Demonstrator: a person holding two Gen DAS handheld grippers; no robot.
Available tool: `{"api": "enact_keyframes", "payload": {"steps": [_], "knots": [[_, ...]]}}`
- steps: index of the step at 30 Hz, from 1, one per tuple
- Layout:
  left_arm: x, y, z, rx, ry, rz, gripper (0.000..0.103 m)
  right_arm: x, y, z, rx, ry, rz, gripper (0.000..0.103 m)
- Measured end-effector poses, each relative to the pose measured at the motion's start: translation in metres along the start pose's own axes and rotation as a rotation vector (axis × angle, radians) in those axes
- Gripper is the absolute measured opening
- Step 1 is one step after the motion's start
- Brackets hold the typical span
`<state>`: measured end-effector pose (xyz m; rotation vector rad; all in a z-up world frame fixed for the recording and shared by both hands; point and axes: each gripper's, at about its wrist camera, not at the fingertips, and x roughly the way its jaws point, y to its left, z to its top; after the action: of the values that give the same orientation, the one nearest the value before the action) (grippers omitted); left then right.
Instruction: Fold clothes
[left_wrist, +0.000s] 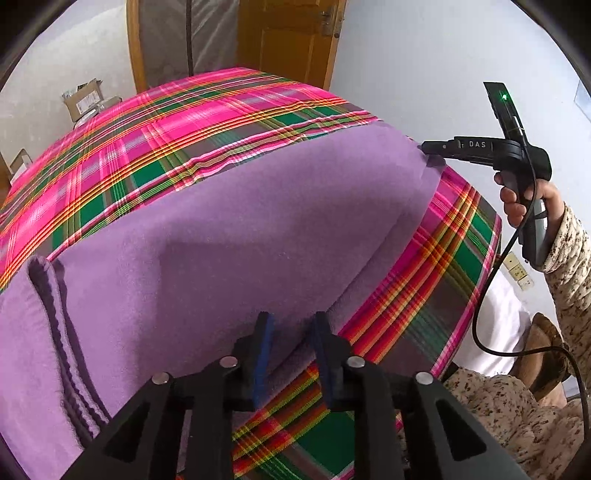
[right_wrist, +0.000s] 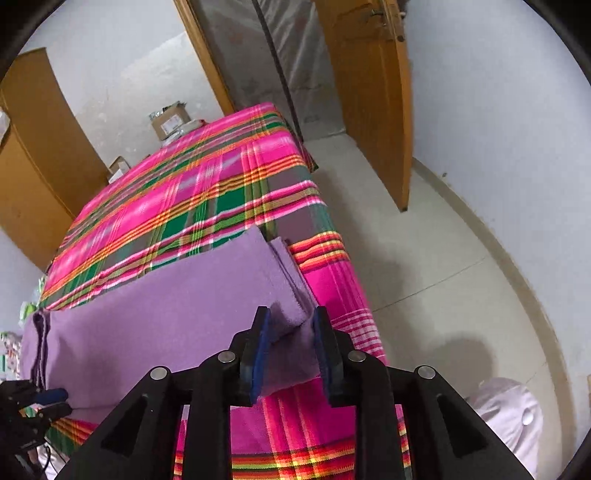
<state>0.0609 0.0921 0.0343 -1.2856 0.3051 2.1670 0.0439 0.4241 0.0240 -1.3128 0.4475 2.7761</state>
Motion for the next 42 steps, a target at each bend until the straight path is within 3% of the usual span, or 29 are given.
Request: {"api": "enact_keyframes", "payload": {"steps": [2,4,6,10,16,18,20,22,30,42], "knots": [[0.002,0.000,0.002,-0.006,0.001,0.007,0.024,0.000,0.003,-0.002,-0.015,-0.009,-0.008,0.024],[0.003,0.000,0.003,-0.008,0.001,0.008,0.024,0.000,0.008,-0.002,-0.043,-0.023,-0.030,0.008],[0.003,0.000,0.003,-0.012,0.001,0.005,0.023,-0.004,0.015,-0.003,-0.085,-0.042,-0.046,0.007],[-0.007,0.001,0.003,-0.017,-0.028,-0.011,0.004,-0.021,0.021,0.002,-0.106,-0.108,-0.040,0.006],[-0.027,-0.004,0.003,-0.003,-0.079,-0.050,0.002,-0.050,0.026,0.005,-0.097,-0.177,-0.012,0.006],[-0.027,-0.011,0.003,0.018,-0.092,-0.033,0.002,-0.056,0.028,0.007,-0.098,-0.189,-0.005,0.006],[-0.025,-0.017,0.003,0.036,-0.102,-0.005,0.020,-0.061,0.030,0.009,-0.103,-0.197,-0.003,0.006],[-0.017,-0.022,0.004,0.053,-0.079,0.020,0.029,-0.059,0.031,0.008,-0.108,-0.191,-0.017,0.006],[0.012,-0.039,0.008,0.129,0.000,0.120,0.029,-0.044,0.016,-0.002,-0.061,-0.138,-0.037,0.006],[0.006,-0.031,0.014,0.084,0.003,0.054,0.027,-0.037,0.023,0.002,-0.112,-0.156,-0.083,0.006]]}}
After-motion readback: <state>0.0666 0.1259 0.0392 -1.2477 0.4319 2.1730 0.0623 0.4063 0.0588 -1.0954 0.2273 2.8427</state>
